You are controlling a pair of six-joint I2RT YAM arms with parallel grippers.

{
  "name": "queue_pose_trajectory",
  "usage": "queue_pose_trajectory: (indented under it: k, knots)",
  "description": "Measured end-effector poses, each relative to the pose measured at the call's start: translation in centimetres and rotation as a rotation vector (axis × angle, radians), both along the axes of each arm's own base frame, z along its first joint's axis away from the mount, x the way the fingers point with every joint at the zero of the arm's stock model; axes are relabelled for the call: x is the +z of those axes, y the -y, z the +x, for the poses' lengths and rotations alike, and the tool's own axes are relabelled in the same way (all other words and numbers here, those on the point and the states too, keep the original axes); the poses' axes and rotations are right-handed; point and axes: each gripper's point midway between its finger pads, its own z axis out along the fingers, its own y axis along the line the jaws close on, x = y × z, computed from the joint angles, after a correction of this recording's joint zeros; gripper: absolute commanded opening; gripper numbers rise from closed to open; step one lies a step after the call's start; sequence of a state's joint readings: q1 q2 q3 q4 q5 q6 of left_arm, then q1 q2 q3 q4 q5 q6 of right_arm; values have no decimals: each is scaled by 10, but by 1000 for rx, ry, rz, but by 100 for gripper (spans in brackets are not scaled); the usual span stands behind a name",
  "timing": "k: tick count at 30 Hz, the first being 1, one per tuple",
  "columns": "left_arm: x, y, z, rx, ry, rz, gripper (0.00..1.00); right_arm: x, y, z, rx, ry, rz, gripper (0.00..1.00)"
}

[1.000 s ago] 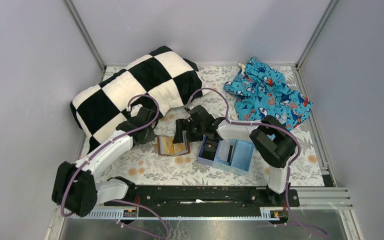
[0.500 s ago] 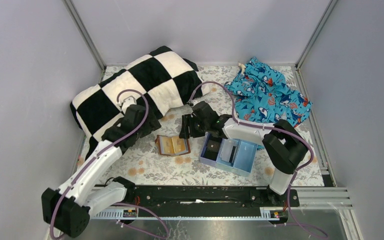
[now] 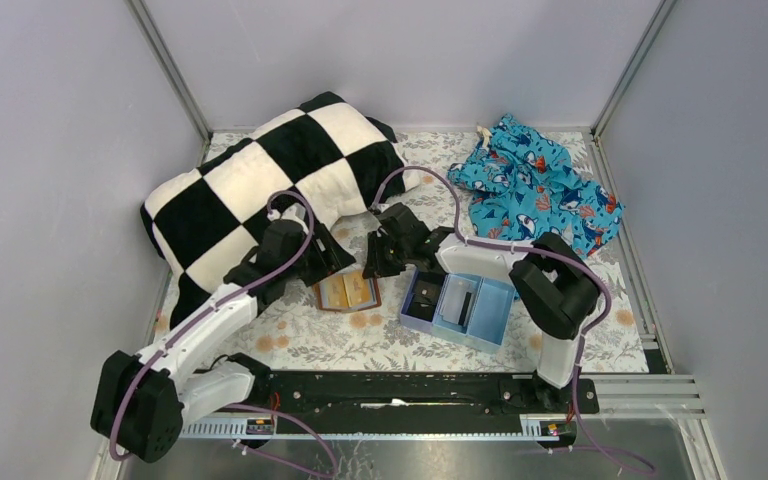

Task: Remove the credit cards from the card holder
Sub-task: Open the card holder at the center of the board, then remove the credit card from the card holder.

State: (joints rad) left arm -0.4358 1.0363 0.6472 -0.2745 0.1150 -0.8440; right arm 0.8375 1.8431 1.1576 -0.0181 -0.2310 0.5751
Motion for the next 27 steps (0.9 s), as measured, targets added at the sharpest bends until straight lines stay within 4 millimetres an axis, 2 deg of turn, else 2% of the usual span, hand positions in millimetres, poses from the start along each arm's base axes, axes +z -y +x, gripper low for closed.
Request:
queue_pose_trajectory:
  k: [3, 8, 16, 22, 27]
  knots:
    - [-13, 11, -9, -39, -40, -58, 67, -9, 0, -1, -3, -19, -13, 17]
    - [-31, 24, -9, -66, -92, -110, 65, -22, 1, -3, -2, -44, -33, 18]
    - [-88, 11, -28, -37, -213, -96, 54, -26, 3, -3, -3, -49, -39, 16]
    - [-94, 11, -29, -37, -197, -112, 47, -32, 8, -5, -7, -62, -52, 12]
    - [-96, 11, -28, -37, -198, -114, 45, -34, 8, -6, -3, -70, -50, 12]
